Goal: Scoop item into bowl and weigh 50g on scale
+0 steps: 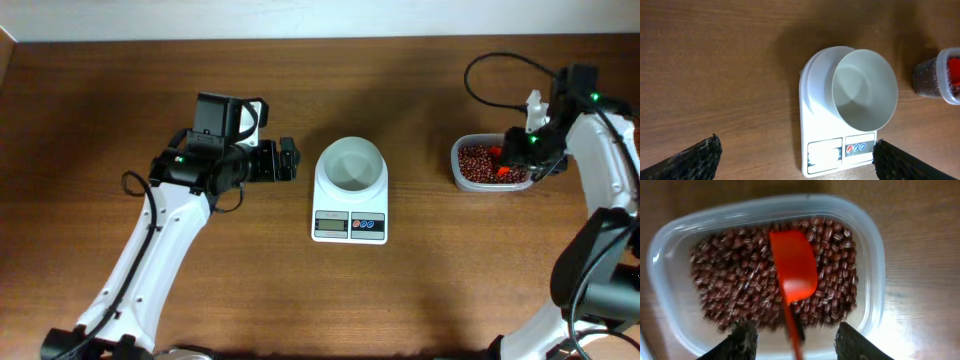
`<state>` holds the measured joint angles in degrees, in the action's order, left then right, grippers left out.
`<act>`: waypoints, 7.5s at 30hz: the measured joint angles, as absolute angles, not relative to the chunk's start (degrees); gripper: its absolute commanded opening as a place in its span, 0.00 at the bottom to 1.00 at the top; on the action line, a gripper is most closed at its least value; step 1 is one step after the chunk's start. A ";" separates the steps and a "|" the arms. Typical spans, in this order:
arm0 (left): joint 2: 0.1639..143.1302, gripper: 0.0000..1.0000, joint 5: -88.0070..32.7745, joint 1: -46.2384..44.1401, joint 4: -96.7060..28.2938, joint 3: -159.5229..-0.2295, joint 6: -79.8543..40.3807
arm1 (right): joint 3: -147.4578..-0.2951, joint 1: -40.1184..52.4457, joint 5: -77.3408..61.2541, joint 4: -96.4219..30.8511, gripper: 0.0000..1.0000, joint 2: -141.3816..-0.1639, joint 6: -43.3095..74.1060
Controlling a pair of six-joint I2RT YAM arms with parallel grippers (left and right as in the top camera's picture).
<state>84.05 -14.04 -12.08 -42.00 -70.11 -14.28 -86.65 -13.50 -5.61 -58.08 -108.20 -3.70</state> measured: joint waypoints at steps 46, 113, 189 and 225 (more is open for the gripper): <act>87.55 0.00 -11.09 -25.10 -38.17 -70.11 -2.35 | -90.96 -13.50 -11.73 -61.47 0.04 -108.20 -4.45; 100.86 0.80 -6.55 -45.58 -43.70 -70.08 23.62 | -94.15 -13.50 -18.37 -64.71 0.99 -108.20 1.80; 100.86 0.75 -6.37 -45.58 -43.68 -70.08 23.62 | -78.41 -9.80 -16.36 -70.46 0.21 -108.05 21.82; 100.86 0.75 -6.37 -45.58 -43.72 -70.08 23.62 | -95.24 -13.82 -6.28 -86.35 0.92 -107.55 9.32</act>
<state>100.86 -6.37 -45.58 -43.72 -70.08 23.62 -95.24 -13.82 -6.28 -86.35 -107.55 9.32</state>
